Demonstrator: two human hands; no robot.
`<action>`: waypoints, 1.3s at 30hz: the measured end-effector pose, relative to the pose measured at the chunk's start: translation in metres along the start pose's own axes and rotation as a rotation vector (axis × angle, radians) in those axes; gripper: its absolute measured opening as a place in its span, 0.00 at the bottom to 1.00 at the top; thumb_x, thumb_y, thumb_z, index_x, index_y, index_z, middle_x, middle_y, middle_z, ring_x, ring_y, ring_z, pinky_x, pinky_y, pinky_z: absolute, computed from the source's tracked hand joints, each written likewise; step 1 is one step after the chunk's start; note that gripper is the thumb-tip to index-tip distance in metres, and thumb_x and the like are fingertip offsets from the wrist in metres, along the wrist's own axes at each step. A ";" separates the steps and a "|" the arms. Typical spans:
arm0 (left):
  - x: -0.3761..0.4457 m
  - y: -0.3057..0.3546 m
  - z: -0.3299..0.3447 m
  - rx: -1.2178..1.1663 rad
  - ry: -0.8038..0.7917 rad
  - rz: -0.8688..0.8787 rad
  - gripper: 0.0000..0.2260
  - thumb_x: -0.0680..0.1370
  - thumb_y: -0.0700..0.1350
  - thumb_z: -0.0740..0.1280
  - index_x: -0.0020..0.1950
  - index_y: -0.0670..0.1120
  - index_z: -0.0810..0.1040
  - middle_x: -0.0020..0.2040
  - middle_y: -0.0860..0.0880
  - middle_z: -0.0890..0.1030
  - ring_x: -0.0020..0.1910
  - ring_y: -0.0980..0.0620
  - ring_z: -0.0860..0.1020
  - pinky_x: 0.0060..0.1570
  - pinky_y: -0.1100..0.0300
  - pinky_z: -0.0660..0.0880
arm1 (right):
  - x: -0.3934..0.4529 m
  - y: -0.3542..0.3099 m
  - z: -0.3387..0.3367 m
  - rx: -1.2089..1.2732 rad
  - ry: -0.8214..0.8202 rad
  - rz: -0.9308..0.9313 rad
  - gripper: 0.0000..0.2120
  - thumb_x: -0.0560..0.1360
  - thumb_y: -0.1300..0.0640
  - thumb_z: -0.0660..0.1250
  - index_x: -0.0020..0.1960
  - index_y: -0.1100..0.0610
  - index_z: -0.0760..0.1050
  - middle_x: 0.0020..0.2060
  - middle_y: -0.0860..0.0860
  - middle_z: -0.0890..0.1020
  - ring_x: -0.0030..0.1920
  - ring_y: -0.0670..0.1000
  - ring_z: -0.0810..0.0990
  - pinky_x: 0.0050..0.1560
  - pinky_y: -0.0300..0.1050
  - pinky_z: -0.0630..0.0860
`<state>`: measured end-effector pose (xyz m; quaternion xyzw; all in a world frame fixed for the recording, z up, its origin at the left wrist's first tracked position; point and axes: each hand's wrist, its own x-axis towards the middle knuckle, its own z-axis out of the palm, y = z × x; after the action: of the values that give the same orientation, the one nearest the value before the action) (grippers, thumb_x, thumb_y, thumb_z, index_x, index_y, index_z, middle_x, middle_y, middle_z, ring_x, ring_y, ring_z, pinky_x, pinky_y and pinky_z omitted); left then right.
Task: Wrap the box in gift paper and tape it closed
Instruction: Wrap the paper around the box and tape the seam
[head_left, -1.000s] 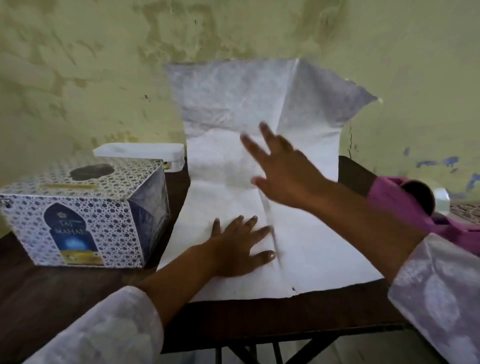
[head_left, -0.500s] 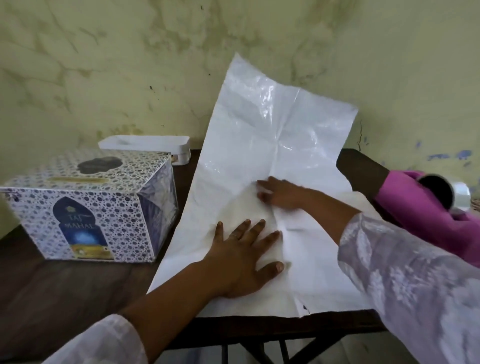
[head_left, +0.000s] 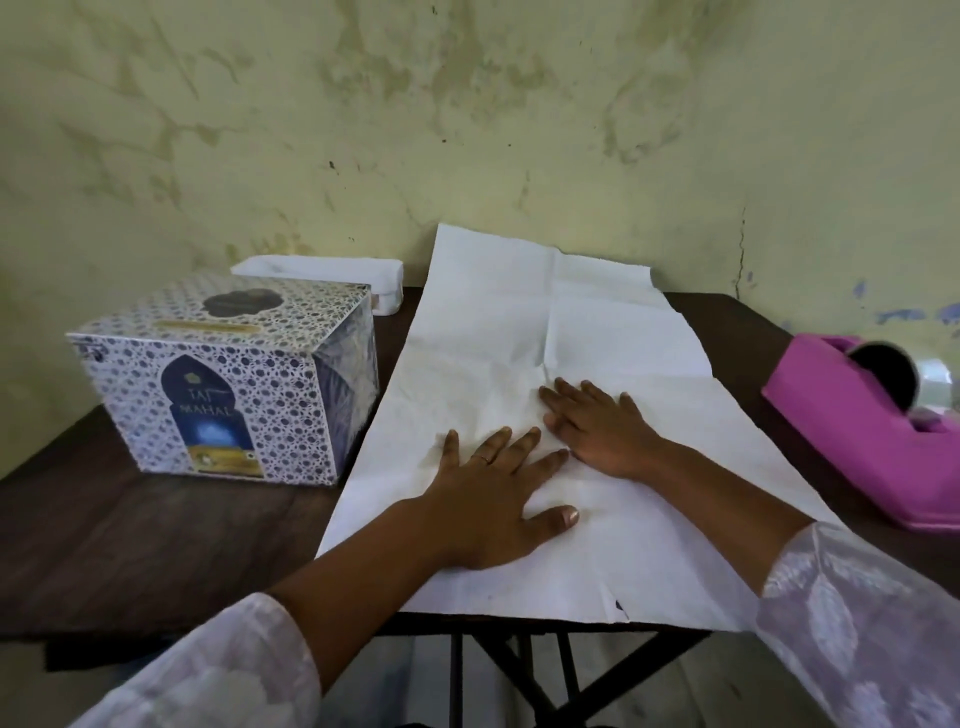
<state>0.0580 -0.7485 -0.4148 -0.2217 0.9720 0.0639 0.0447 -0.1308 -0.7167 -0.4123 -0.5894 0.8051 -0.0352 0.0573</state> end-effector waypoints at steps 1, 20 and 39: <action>-0.002 0.002 0.000 -0.004 -0.023 -0.001 0.30 0.77 0.67 0.46 0.76 0.60 0.40 0.77 0.53 0.38 0.75 0.51 0.37 0.69 0.37 0.35 | -0.002 -0.001 0.000 0.012 0.004 -0.015 0.25 0.82 0.44 0.45 0.77 0.46 0.46 0.77 0.46 0.47 0.77 0.52 0.46 0.73 0.62 0.44; -0.139 -0.148 -0.087 -0.500 1.281 -0.553 0.25 0.76 0.53 0.65 0.69 0.44 0.68 0.70 0.41 0.66 0.68 0.43 0.67 0.67 0.55 0.63 | -0.022 -0.186 -0.063 1.121 -0.117 -0.279 0.24 0.81 0.46 0.53 0.74 0.55 0.59 0.70 0.48 0.65 0.71 0.48 0.61 0.65 0.42 0.60; -0.086 -0.094 -0.107 -1.344 0.871 -0.166 0.33 0.66 0.69 0.66 0.65 0.54 0.70 0.63 0.47 0.77 0.61 0.44 0.76 0.59 0.39 0.71 | -0.017 -0.106 -0.115 1.470 0.051 -0.231 0.25 0.77 0.37 0.52 0.63 0.51 0.74 0.60 0.51 0.79 0.60 0.50 0.77 0.62 0.46 0.70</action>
<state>0.1701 -0.8108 -0.3086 -0.2776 0.6361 0.5395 -0.4767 -0.0410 -0.7343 -0.2846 -0.4789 0.5082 -0.5841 0.4139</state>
